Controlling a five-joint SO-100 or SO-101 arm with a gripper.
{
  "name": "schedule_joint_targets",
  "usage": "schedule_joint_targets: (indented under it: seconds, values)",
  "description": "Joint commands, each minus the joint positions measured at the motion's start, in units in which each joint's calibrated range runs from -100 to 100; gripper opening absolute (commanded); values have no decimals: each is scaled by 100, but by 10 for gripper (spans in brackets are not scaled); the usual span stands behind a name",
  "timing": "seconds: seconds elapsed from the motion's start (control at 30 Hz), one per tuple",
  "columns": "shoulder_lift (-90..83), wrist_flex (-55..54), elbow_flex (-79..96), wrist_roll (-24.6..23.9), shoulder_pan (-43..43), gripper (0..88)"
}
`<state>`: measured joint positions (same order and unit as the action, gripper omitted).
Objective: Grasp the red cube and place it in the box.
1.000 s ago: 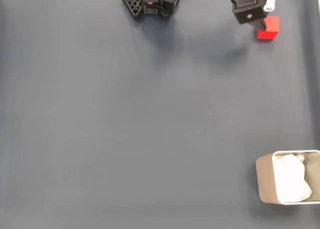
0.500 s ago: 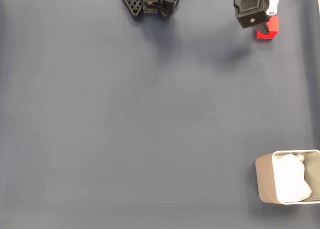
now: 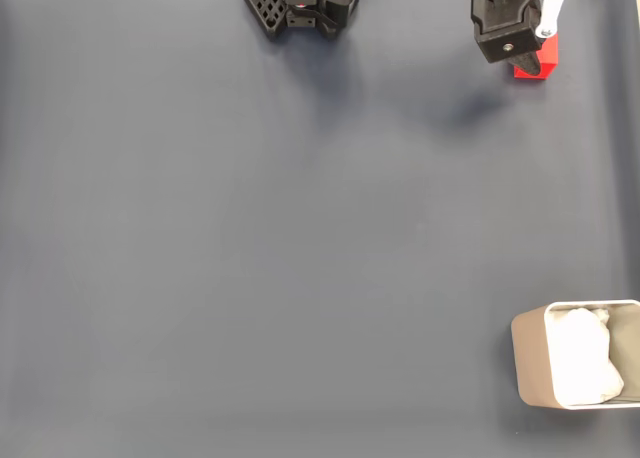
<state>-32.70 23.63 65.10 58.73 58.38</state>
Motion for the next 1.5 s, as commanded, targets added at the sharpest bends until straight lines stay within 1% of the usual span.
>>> schedule_joint_targets:
  seconds: [0.0,0.63,1.47]
  values:
    - [55,-174,-77,-132,64,404]
    - [609,-469,-397,-283,206,405]
    - [982,-609,-634,-332,369,409]
